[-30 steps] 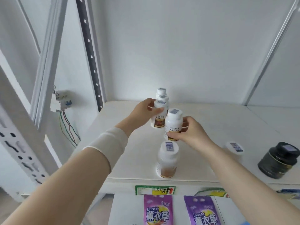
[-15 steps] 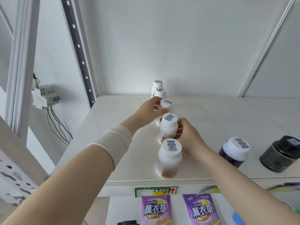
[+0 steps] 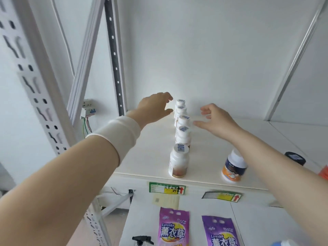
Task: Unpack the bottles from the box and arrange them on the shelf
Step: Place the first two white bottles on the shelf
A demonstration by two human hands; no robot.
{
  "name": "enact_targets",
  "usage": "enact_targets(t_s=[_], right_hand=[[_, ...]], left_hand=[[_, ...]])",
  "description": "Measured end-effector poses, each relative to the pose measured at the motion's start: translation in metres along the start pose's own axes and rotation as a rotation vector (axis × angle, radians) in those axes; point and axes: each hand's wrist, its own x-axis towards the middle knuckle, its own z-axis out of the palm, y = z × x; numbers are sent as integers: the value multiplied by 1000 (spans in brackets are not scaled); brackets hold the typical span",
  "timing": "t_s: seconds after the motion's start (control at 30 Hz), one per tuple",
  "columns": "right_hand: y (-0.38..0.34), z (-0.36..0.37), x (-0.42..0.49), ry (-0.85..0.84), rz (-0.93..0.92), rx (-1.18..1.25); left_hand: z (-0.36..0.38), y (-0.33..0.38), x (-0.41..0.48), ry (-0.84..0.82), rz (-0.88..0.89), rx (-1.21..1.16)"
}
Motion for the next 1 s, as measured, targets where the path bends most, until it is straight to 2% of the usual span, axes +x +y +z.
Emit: enact_targets(t_s=[0.13, 0.37, 0.5, 0.7, 0.87, 1.0], right_hand=[[-29, 3, -25, 7, -178, -204], [-85, 63, -106, -93, -507, -372], [-123, 120, -144, -197, -685, -388], [-179, 236, -195, -386, -923, -445], [-210, 363, -233, -572, -1081, -520], [-206, 461, -265, -735, -1172, -626]], left_hand=[[-31, 8, -55, 12, -66, 313], [-56, -11, -196, 15, -320, 449], [-59, -45, -283, -23, -512, 467], [-32, -116, -404, -171, -810, 457], [22, -187, -502, -242, -1034, 317], [85, -224, -571, -292, -1178, 194]])
